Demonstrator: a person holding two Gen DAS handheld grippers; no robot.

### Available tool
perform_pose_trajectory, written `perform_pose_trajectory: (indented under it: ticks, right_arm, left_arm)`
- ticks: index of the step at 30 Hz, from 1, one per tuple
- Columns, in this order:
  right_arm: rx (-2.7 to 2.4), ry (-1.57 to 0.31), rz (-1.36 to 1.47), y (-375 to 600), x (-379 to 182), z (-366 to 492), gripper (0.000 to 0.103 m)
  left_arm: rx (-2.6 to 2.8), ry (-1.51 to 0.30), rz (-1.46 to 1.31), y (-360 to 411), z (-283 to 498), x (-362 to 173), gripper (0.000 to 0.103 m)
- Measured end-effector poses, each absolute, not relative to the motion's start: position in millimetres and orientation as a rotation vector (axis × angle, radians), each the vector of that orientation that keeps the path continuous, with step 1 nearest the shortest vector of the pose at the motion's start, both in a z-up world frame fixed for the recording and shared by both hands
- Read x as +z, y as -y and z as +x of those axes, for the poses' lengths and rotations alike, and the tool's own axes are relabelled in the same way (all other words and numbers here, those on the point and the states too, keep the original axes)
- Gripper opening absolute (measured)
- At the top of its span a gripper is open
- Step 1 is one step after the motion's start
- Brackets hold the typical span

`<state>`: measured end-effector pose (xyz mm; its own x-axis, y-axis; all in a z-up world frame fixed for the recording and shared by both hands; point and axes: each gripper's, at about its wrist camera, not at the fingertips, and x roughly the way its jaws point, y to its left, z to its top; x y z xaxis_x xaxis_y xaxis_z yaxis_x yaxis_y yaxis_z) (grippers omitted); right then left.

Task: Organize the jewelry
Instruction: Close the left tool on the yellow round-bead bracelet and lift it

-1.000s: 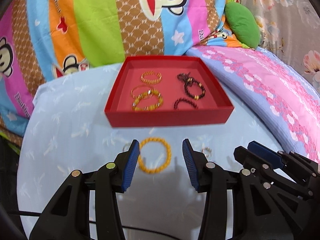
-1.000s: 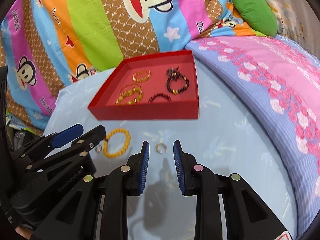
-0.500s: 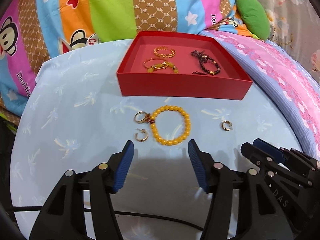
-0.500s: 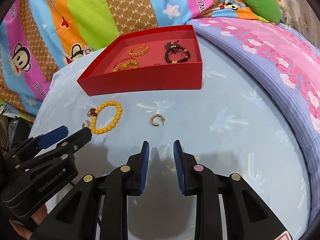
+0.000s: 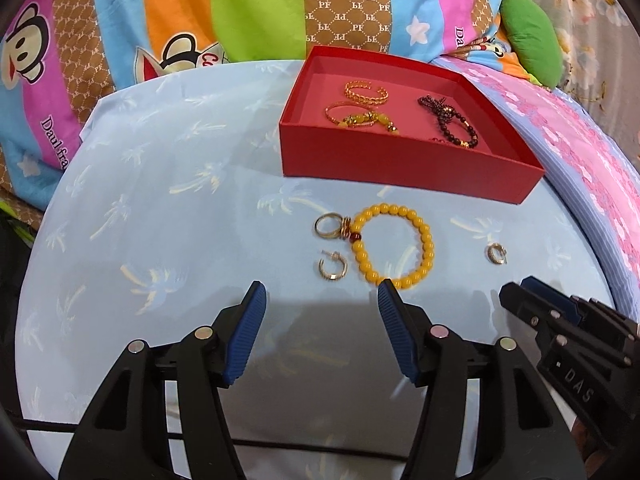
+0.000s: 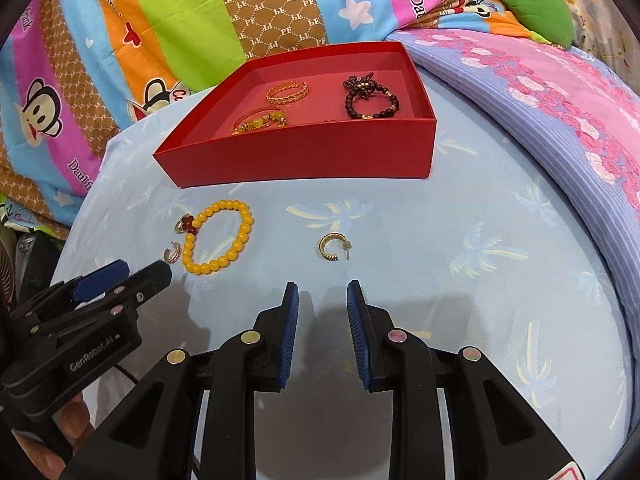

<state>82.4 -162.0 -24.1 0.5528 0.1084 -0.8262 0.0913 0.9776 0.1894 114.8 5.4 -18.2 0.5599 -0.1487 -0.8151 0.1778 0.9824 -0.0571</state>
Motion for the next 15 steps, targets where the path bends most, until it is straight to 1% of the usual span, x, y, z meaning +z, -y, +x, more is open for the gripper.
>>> perform_pose_trajectory:
  ticks: [8,11,12,14,15]
  right_arm:
    - [0.008,-0.989,0.225,165,-25,88,0.026]
    - [0.007,-0.990,0.224,166,-25,91,0.026]
    - [0.007,-0.990,0.226,167,-25,93,0.026]
    - [0.006,-0.989,0.229,168,-24,94,0.026]
    - [0.007,-0.988,0.230,168,-24,94,0.026]
  left_arm:
    - [-0.212,-0.962,0.066,17,136,-24,0.055]
    - [-0.227,-0.970,0.089,27,143,-29,0.051]
    - [-0.232,-0.975,0.093,29,144,-30,0.047]
    - [-0.232,-0.968,0.109,32,145,-33,0.044]
    - [-0.236,-0.965,0.114,33,144,-33,0.039]
